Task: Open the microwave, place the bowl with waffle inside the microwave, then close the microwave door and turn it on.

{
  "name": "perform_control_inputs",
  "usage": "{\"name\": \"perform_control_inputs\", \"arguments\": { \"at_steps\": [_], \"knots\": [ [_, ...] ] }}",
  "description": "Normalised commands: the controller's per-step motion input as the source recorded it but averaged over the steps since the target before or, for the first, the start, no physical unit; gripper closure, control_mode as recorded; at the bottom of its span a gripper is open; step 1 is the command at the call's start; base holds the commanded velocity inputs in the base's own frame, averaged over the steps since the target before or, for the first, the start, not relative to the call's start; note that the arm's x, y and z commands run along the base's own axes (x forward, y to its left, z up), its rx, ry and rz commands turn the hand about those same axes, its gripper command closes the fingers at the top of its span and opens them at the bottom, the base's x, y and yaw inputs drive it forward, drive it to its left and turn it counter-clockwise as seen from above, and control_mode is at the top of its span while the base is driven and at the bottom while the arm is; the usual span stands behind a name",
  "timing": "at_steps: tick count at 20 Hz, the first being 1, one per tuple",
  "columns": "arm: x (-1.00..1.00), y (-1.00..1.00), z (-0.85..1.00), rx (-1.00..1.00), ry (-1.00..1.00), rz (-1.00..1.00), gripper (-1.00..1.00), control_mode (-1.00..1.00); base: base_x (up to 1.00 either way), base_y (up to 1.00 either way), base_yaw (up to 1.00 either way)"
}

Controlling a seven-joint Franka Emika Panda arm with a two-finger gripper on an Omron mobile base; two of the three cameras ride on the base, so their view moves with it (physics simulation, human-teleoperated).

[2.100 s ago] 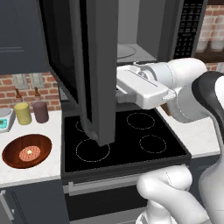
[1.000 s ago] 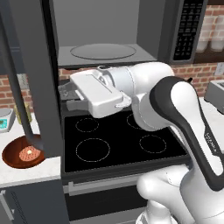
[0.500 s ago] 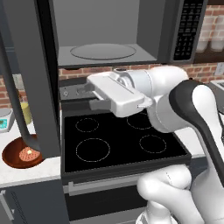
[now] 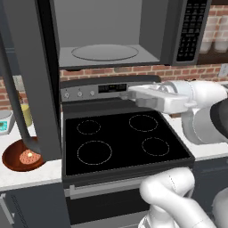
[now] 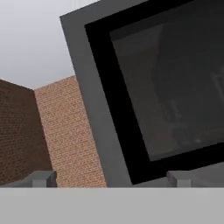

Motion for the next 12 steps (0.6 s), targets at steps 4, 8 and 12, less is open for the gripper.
{"name": "perform_control_inputs", "arguments": {
  "at_steps": [4, 8, 12],
  "knots": [
    [0.03, -0.16, -0.27, -0.05, 0.51, -0.13, -1.00, -1.00, 0.00, 0.00, 0.00],
    [0.16, 0.11, -0.52, -0.22, 0.54, -0.11, -1.00, -1.00, 0.00, 0.00, 0.00],
    [0.15, 0.10, -0.78, -0.28, 0.36, -0.01, -1.00, -1.00, 0.00, 0.00, 0.00]
  ]
}}
